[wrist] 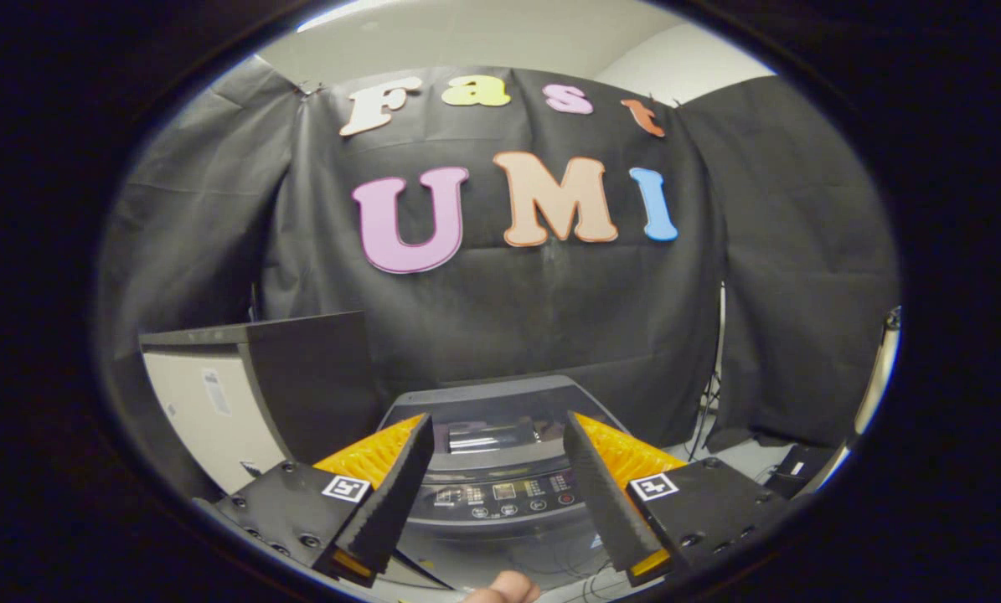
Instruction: Put the clothes into the washing machine and then close the washing machine lid.
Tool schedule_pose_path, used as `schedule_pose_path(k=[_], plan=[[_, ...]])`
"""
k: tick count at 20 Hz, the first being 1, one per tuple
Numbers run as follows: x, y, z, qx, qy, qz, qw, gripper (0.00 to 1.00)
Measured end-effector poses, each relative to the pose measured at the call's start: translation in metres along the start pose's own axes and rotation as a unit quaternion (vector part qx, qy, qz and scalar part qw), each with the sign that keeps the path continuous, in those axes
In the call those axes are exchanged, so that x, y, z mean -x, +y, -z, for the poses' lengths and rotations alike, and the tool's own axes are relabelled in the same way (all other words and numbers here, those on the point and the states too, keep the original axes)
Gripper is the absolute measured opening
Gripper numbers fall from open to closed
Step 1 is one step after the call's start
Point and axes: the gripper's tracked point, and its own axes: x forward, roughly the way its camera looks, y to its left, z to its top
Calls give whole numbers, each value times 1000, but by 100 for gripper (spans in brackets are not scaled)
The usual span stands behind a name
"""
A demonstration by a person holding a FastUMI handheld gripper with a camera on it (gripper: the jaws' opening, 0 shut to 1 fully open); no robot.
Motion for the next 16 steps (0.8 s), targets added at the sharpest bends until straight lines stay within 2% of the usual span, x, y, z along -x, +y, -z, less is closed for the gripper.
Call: schedule_pose_path(k=[1,6,8,10,13,16], plan=[[7,-8,-4,7,-10,15,1000,97],[36,-10,4,25,-20,21,999,97],[44,-17,6,7,-22,39,999,97],[44,5,3,-6,-32,10,999,97],[41,-5,6,20,-12,17,1000,97],[36,2,-7,16,-30,1,999,97]])
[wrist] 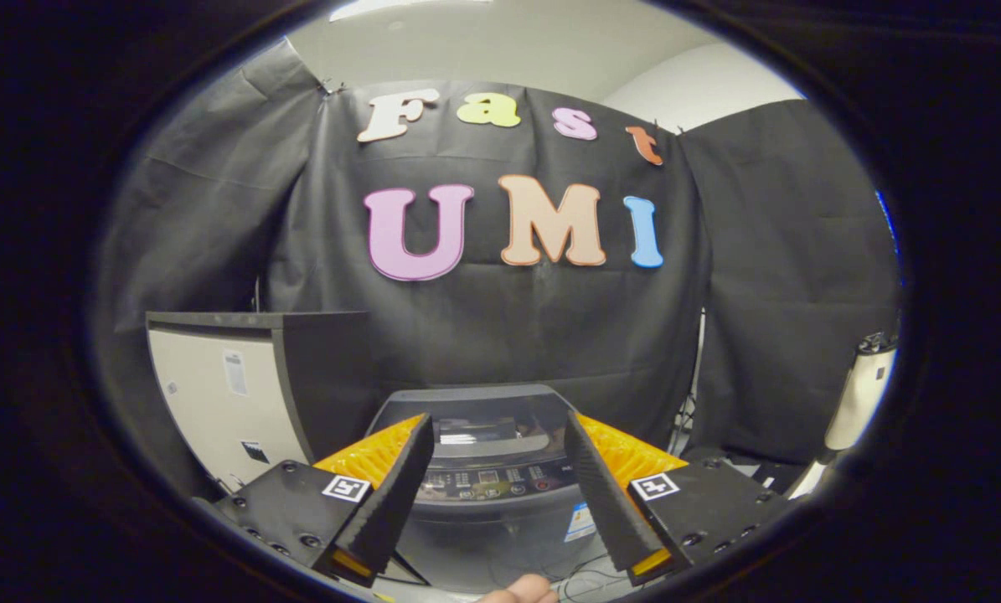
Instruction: Put the clothes into the washing machine and then close the washing machine lid.
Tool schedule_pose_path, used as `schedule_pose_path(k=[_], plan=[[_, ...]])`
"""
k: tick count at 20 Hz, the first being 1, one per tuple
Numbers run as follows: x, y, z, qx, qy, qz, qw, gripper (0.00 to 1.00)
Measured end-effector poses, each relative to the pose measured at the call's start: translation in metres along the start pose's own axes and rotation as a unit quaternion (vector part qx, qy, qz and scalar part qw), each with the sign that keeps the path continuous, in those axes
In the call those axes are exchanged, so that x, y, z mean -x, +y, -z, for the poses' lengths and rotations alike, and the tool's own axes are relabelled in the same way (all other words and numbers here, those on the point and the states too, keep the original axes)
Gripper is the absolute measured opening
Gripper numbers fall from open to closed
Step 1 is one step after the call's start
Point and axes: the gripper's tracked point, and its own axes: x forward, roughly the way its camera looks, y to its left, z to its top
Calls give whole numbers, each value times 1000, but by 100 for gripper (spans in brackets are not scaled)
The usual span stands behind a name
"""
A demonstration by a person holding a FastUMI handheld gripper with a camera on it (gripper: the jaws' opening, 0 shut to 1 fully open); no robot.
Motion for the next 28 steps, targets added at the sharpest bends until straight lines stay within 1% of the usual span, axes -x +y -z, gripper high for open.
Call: schedule_pose_path(k=[3,6,10,13,14,19,21,24,28], plan=[[-3,-1,2,1,1,-6,1000,97],[-4,-6,3,14,6,-1,1000,97],[-8,-10,5,11,10,-4,1000,97],[-12,5,5,12,9,-39,999,97],[-12,8,5,15,10,-45,999,97],[-11,10,-4,30,-8,-39,999,97],[-12,10,0,30,-3,-38,999,97],[-15,15,6,25,10,-50,998,97],[-15,17,10,34,19,-53,998,98]])
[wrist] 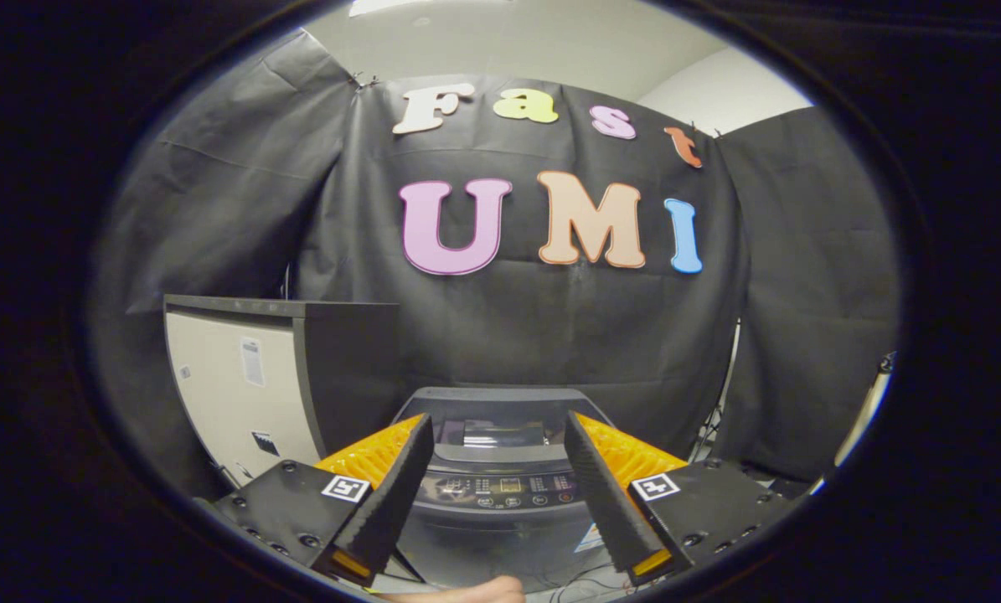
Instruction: Put the clothes into the washing machine and then close the washing machine lid.
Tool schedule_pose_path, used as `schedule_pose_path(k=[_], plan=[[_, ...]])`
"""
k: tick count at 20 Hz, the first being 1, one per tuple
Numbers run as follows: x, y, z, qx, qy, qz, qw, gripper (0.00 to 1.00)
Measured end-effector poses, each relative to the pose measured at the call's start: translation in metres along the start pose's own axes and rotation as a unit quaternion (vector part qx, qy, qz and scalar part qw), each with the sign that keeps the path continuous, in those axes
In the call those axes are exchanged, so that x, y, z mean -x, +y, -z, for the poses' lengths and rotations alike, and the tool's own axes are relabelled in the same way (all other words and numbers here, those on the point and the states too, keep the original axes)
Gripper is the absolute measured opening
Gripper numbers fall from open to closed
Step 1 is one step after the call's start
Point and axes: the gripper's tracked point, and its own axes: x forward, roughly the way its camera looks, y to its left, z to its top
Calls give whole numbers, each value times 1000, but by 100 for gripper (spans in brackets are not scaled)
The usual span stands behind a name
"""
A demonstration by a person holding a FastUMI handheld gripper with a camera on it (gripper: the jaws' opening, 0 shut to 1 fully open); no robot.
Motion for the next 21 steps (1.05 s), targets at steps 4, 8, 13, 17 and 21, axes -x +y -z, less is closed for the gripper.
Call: schedule_pose_path(k=[4,8,13,17,21], plan=[[-2,8,1,-5,8,-25,1000,98],[7,1,-15,-3,-22,-21,1000,98],[17,-10,-31,17,-66,-13,998,98],[7,-29,17,63,-9,-8,998,98],[-8,-49,39,43,-24,-34,998,98]])
